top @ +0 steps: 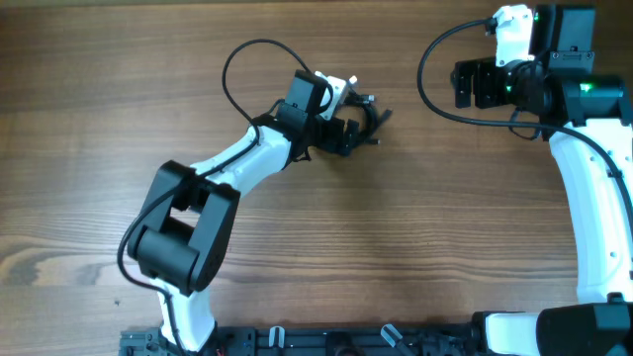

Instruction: Untangle cables

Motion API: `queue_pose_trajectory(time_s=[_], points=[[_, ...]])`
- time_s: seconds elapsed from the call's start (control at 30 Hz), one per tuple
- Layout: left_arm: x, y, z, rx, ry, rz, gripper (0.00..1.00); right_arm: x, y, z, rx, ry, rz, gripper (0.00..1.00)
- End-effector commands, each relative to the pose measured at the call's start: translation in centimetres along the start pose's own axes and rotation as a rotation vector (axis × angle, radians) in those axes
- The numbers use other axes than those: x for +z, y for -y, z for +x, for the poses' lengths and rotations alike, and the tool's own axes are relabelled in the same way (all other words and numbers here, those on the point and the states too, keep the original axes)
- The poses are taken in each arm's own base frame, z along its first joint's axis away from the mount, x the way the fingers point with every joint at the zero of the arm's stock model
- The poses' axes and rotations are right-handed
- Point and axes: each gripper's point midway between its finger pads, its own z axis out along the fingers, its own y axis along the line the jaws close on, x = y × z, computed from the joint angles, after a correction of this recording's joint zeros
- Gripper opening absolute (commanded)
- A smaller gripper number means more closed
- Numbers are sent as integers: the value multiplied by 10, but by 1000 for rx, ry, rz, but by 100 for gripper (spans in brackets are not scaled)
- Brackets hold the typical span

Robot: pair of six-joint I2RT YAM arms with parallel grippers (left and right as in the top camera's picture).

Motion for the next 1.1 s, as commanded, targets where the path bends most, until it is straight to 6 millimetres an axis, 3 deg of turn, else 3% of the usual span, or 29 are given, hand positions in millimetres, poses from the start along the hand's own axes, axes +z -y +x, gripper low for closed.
queue_pose_trajectory(time_s=[0.0,0.1,0.33,0.67,0.87,1.07], points=[[13,-14,0,41,3,-63,97,4,1,-2,-14,-3,-9,100],[12,-23,-2,38,11,-80,96,4,1,-1,9,-6,-8,100],[11,-33,-2,22,10,-90,75,4,3,-1,37,-8,5,100],[12,-28,-3,23,16,-61,74,4,3,-1,47,-6,5,100],[31,-31,10,15,-6,-54,75,4,3,-3,45,0,6,100],[37,-22,10,34,3,-41,64,4,4,-6,44,15,8,100]])
